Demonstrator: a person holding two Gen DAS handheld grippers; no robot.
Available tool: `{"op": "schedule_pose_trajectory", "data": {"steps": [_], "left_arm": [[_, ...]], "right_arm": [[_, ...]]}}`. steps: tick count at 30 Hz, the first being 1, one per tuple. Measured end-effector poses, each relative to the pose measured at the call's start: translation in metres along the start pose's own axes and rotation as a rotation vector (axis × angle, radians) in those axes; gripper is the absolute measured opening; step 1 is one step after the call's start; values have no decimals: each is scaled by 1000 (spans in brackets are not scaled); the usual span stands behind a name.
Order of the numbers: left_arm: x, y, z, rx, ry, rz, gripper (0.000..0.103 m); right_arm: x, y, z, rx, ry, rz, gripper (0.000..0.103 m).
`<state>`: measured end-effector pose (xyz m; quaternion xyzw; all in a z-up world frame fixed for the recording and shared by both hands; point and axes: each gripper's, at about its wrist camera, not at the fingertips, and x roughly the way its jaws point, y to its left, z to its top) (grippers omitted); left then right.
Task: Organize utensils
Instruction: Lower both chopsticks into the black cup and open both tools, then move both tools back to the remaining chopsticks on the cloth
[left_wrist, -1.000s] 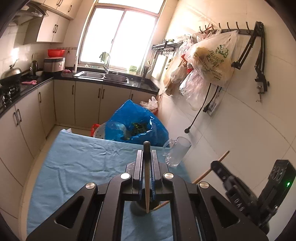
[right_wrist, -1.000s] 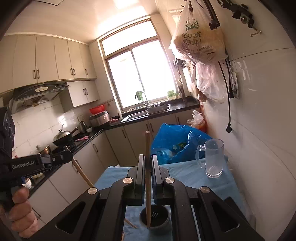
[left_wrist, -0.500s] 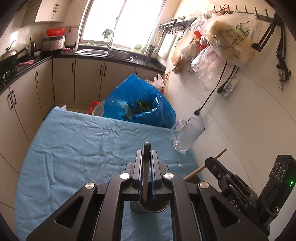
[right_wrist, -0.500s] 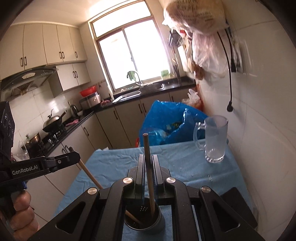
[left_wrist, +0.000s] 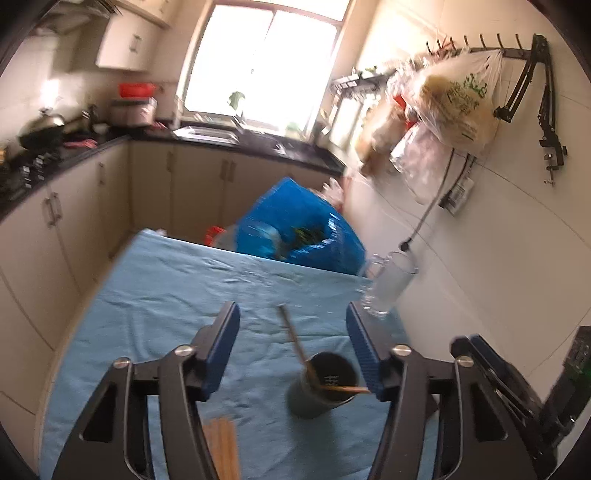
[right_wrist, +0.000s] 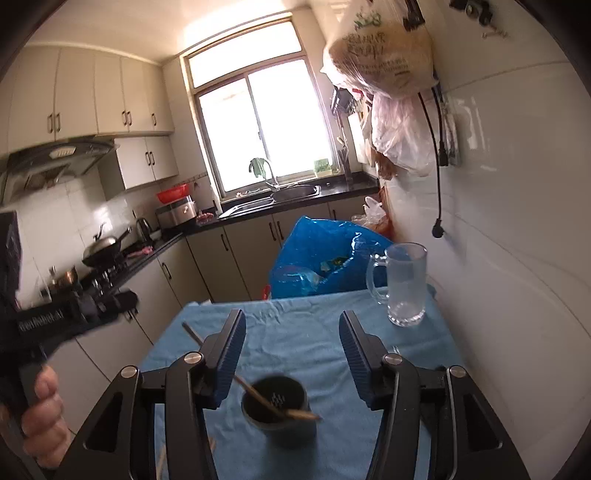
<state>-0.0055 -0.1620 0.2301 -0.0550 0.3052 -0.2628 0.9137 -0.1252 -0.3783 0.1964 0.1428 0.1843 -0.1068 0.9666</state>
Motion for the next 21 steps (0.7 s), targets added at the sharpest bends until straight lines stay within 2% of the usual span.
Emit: {"op": "schedule_pose_trajectory", "data": {"steps": [2, 5, 9, 14, 21], "left_arm": [[-18, 10, -24, 25, -34, 65, 63], [-32, 23, -58, 65, -44, 139, 67], [-40, 50, -106, 84, -13, 231, 67], [-31, 94, -161, 47, 54, 358, 67], [-16, 131, -201, 3, 109, 422, 67]], "right_arm": [[-12, 8, -20, -31, 12, -17, 57], [-22, 24, -57, -90, 46, -66, 58], [-20, 40, -103, -122, 123, -81, 58], [-3, 49, -144, -133, 206, -102, 58], [24, 59, -180, -143, 302, -130, 58]]}}
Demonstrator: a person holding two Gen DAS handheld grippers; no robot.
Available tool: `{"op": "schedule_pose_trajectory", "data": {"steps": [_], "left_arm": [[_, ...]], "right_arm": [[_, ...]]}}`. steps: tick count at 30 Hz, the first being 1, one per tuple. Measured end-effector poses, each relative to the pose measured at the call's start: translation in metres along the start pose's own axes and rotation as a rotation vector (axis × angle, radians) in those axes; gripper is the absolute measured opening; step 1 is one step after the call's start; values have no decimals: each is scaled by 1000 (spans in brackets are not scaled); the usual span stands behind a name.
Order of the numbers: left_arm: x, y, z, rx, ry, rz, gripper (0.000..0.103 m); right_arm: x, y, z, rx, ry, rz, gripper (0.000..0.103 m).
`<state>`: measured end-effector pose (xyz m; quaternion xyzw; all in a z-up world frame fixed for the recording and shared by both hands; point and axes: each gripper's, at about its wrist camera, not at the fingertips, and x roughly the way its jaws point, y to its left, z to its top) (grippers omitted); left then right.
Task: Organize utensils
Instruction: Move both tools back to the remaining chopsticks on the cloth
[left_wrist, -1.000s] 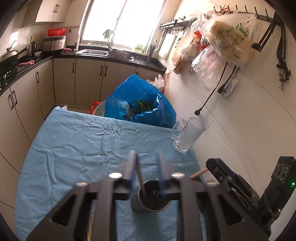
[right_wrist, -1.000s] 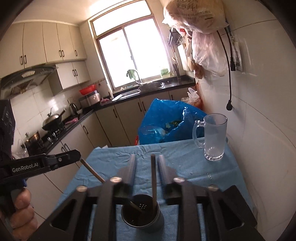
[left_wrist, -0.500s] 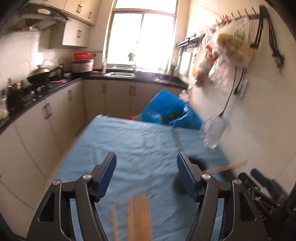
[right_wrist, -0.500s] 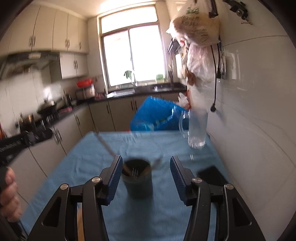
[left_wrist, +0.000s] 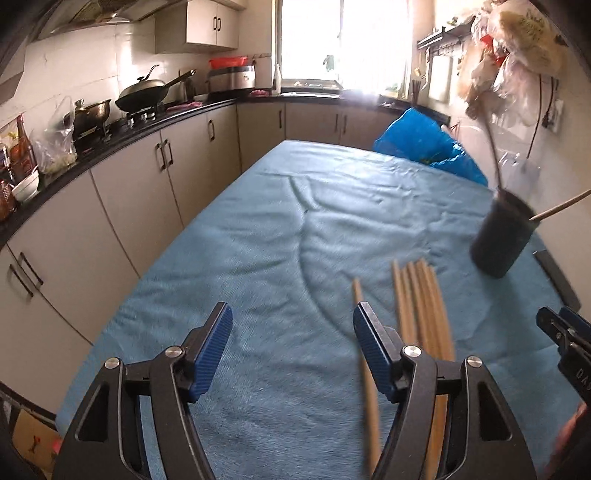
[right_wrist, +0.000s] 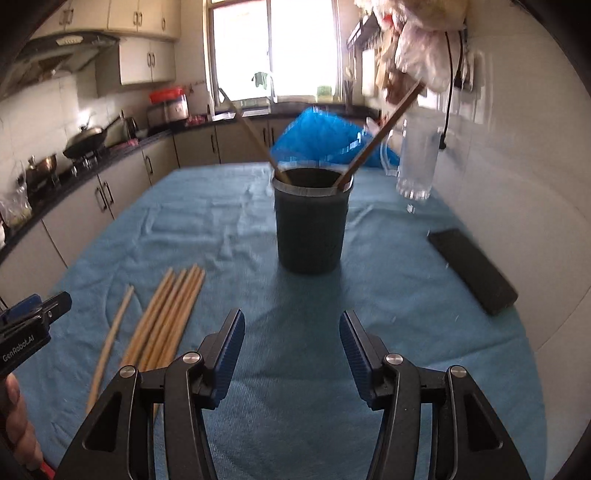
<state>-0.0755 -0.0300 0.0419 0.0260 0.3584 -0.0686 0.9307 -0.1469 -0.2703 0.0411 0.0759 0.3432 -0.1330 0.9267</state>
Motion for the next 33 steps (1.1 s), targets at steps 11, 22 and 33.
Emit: {"op": "schedule_pose_trajectory", "data": {"steps": [11, 22, 33], "left_arm": [[23, 4, -8, -39, 47, -13, 67], [25, 9, -9, -77, 60, -51, 67], [23, 13, -9, -100, 56, -76, 67]], "right_arm": [[12, 14, -6, -23, 48, -26, 58], [14, 30, -6, -56, 74, -23, 58], [8, 69, -9, -177, 69, 104, 59]]}}
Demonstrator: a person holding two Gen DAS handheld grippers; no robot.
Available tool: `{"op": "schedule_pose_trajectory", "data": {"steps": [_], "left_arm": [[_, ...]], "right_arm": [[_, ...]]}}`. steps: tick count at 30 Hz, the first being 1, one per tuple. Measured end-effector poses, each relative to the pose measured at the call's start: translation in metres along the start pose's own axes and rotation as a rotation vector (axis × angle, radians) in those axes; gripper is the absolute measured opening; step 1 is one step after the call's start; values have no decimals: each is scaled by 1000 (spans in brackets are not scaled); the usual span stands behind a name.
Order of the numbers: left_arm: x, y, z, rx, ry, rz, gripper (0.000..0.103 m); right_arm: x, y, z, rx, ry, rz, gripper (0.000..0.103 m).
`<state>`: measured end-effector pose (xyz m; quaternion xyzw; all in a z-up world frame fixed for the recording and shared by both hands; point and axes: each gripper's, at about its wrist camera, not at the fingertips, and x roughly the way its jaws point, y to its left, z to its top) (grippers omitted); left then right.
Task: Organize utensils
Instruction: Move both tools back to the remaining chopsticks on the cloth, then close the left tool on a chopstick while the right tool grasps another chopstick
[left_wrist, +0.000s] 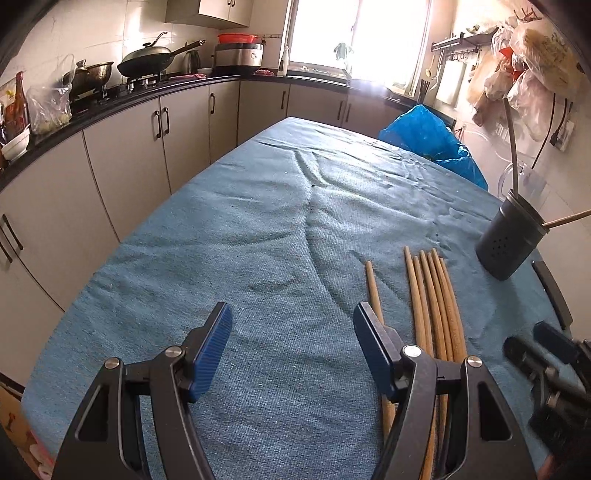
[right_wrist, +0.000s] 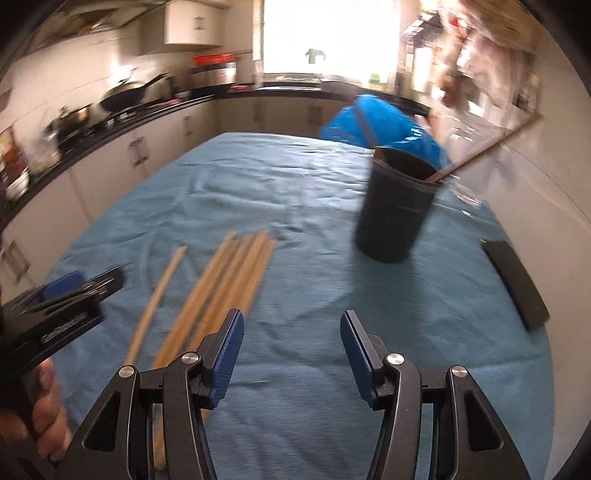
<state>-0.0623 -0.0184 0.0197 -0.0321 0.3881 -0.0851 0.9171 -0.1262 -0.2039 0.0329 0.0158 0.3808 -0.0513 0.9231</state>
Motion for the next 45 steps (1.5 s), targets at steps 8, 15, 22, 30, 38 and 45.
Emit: {"op": "schedule_pose_trajectory", "data": {"steps": [8, 15, 22, 30, 38, 45], "left_arm": [[-1, 0, 0, 5, 3, 1, 67], [1, -4, 0, 22, 14, 13, 67], [5, -14, 10, 51, 91, -53, 65], [31, -48, 45, 83, 299, -275, 25], [85, -84, 67, 128, 444, -258, 10], [106, -97, 71, 153, 464, -210, 6]], "right_arm": [[21, 30, -10, -122, 94, 70, 59], [33, 16, -13, -108, 150, -36, 59], [23, -22, -6, 19, 118, -118, 59], [4, -42, 0, 115, 52, -67, 59], [-9, -56, -1, 180, 20, -6, 59], [-16, -67, -4, 198, 4, 15, 59]]}}
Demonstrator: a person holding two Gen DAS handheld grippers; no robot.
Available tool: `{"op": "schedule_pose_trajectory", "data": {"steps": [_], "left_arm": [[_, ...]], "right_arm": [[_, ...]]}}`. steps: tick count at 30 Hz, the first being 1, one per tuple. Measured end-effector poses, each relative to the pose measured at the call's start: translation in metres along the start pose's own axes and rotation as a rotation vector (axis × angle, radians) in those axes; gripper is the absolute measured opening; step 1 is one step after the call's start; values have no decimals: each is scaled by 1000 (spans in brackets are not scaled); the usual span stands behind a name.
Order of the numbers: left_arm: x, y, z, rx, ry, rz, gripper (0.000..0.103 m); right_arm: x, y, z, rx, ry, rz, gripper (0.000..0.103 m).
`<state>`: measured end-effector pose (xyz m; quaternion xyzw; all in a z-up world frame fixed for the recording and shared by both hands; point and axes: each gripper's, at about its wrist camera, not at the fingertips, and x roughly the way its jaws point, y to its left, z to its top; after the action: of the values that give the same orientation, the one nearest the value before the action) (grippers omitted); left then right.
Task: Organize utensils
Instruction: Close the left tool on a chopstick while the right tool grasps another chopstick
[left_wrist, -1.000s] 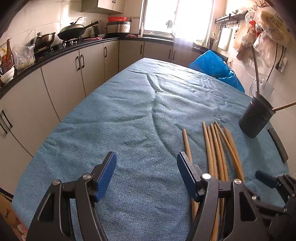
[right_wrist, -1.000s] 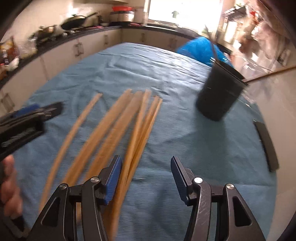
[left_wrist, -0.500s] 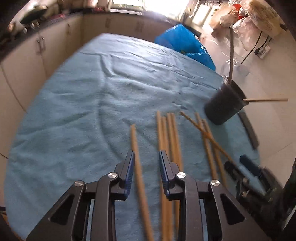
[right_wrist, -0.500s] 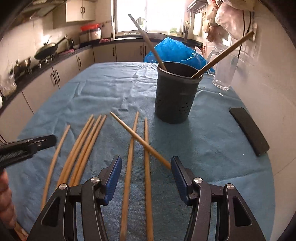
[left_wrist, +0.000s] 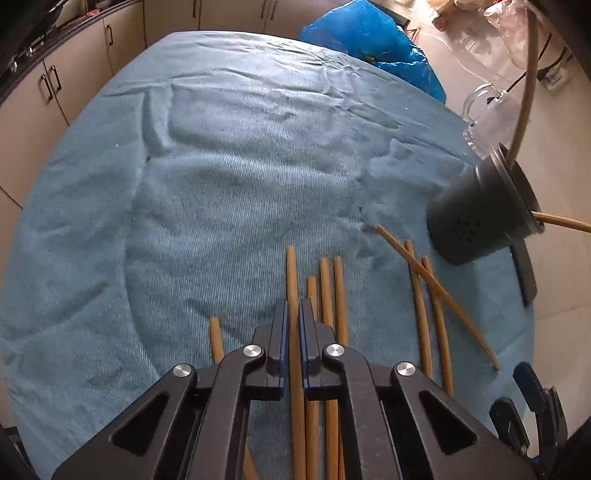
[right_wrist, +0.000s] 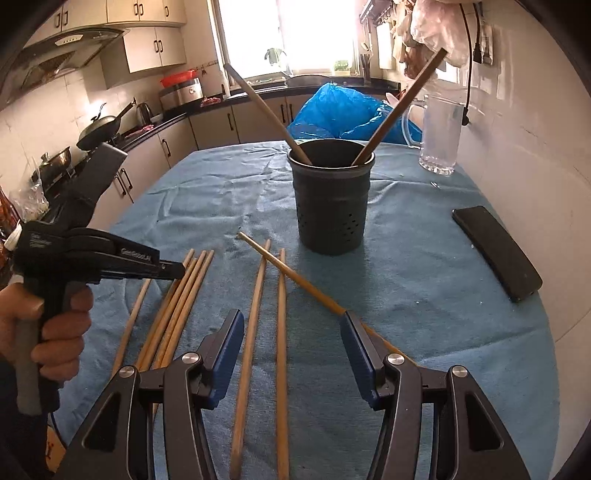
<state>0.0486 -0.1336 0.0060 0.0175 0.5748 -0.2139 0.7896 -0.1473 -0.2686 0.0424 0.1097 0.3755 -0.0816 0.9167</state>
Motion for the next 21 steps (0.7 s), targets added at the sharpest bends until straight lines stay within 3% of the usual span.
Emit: {"op": "schedule_pose_trajectory", "data": {"steps": [10, 14, 18, 19, 21], "left_arm": [[-4, 7, 0, 1, 10, 32, 7], [-3, 3, 1, 2, -3, 48, 6], [-15, 15, -3, -24, -41, -9, 6], [-21, 18, -5, -31, -55, -25, 6], [-38, 26, -7, -52, -94, -53, 6]], "right_arm": [[7, 3, 10, -7, 57, 81, 58], [23, 15, 25, 0, 136, 156, 51], [43, 27, 38, 3, 188, 162, 42], [51, 31, 40, 7, 211, 175, 35], [63, 34, 45, 16, 247, 174, 33]]}}
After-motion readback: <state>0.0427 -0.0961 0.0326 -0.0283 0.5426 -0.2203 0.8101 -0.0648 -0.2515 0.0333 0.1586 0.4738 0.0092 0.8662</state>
